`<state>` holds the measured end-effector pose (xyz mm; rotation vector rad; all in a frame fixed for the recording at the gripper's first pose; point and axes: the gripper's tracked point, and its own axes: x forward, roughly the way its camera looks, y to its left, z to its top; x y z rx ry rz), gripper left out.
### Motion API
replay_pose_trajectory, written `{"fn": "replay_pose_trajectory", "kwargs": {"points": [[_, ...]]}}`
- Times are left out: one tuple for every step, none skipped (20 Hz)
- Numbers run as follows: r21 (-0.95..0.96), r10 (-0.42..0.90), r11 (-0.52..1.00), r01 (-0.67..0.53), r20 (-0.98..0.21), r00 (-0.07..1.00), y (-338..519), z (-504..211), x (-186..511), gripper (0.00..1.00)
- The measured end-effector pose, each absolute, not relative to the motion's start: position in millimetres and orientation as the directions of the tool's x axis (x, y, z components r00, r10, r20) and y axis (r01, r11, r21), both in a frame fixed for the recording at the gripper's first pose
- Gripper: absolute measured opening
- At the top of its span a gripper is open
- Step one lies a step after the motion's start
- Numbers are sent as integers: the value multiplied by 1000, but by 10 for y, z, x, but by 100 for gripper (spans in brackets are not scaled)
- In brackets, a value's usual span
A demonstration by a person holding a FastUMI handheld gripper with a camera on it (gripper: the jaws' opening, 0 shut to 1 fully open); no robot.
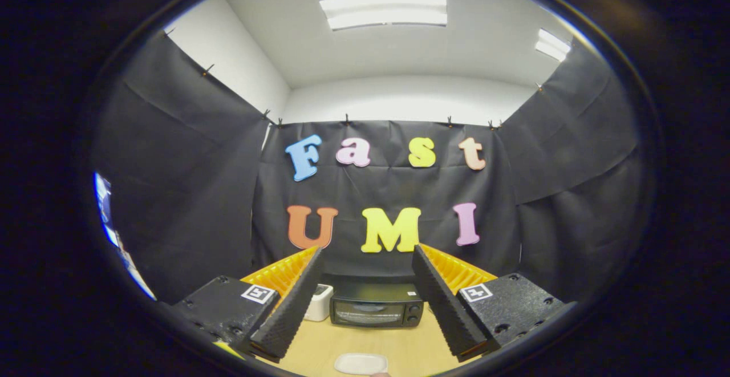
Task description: Open the toaster oven, put the food inside, and close the toaster oven door.
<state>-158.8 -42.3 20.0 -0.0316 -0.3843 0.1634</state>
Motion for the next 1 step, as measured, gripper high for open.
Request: {"fn": "replay_pose_trajectory", "kwargs": {"points": [[-72,169,986,-153,362,917,-410,161,-1580,100]]}}
